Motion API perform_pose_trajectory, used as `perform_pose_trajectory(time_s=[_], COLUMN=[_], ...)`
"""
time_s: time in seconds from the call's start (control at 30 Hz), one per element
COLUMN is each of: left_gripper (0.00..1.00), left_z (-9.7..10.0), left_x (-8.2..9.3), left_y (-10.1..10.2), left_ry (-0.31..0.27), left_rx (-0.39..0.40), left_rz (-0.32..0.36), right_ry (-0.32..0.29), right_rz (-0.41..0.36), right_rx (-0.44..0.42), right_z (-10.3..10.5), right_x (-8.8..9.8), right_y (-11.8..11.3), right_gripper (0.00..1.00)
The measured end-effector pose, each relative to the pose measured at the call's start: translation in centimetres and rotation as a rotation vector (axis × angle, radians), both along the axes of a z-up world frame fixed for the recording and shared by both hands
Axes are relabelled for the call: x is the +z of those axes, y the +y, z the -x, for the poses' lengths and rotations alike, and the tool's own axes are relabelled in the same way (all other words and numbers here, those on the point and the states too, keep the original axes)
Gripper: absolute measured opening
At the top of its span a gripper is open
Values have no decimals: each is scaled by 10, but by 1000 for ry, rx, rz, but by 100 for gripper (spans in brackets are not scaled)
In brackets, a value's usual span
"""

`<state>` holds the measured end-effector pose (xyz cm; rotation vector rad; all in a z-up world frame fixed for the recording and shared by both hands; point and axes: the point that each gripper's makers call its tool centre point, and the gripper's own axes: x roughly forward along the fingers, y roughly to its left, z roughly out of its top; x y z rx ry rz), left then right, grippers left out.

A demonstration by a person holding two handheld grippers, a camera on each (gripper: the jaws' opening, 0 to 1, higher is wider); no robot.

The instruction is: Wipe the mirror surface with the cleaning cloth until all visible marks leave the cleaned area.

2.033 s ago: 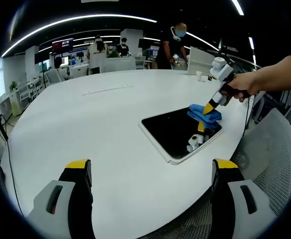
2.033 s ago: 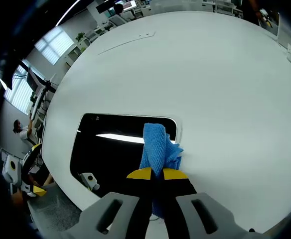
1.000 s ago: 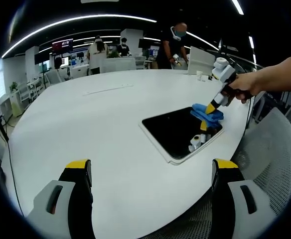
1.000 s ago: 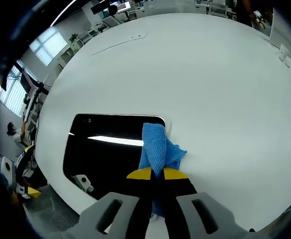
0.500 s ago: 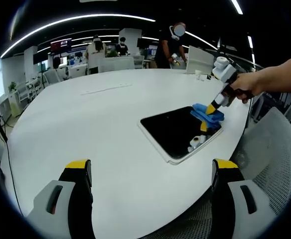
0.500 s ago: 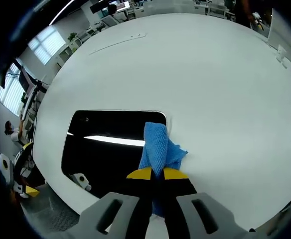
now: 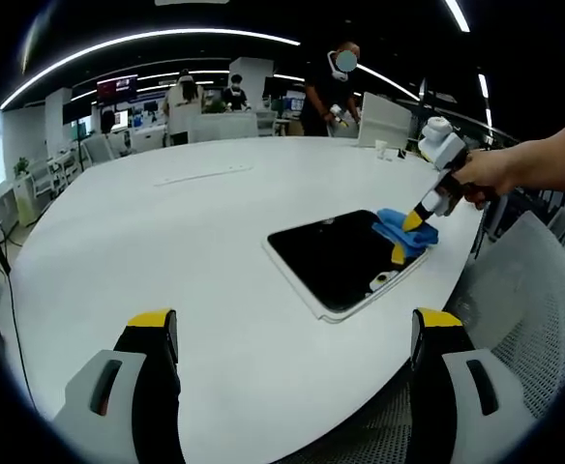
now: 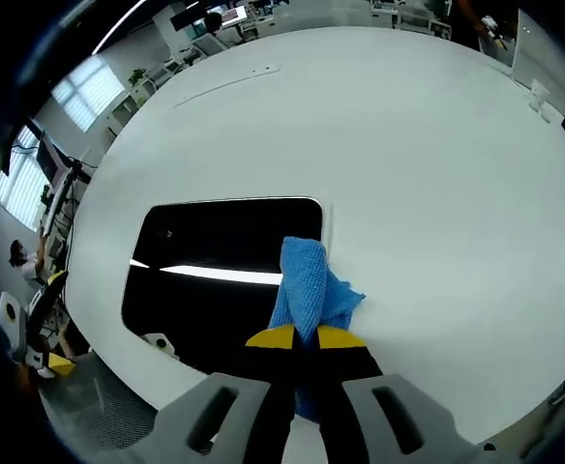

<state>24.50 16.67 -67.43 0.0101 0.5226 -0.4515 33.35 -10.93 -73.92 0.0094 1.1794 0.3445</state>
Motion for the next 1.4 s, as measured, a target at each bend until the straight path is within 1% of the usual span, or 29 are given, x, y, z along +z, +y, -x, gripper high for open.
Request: perform_pose_trajectory(time_s=[0.17,0.27,0.77,0.87,0.9,0.93,1.0,1.07,1.3,1.4], left_gripper=[99,99,99,99,99,99,99,99,99,99], left_z=[0,0,0,0,0,0,1,1,1,1], left_x=[-1,-2,-1,-1,-1,-1,-3,0,-1,0], left_y=[0,0,0,-2,-2,-3,-4,-4,-5,-5], left_ry=[3,6,2,4,5,9,16,3,6,5], left_rx=[-1,-9,-12,-17,-19,-21,-26,-26,-27,-28], left_rz=[0,-9,-5,-5,-4,0,1,8,8,14], right_ry=[0,-3,2,15,27,50,57,58,60,43], right_rz=[-5,11,17,18,19,21,19,15,12,24], right_rx=[-8,9,-5,-6,-7,-12,-16,-18,-24,-10], right_z=[5,13,22,24,26,30,31,32,33,35], right_x=[1,4,2,1,0,0,1,0,2,4], right_y=[-1,1,-2,-2,-3,-3,-3,-4,-3,-2], right_gripper=[0,0,0,0,0,0,0,0,0,0])
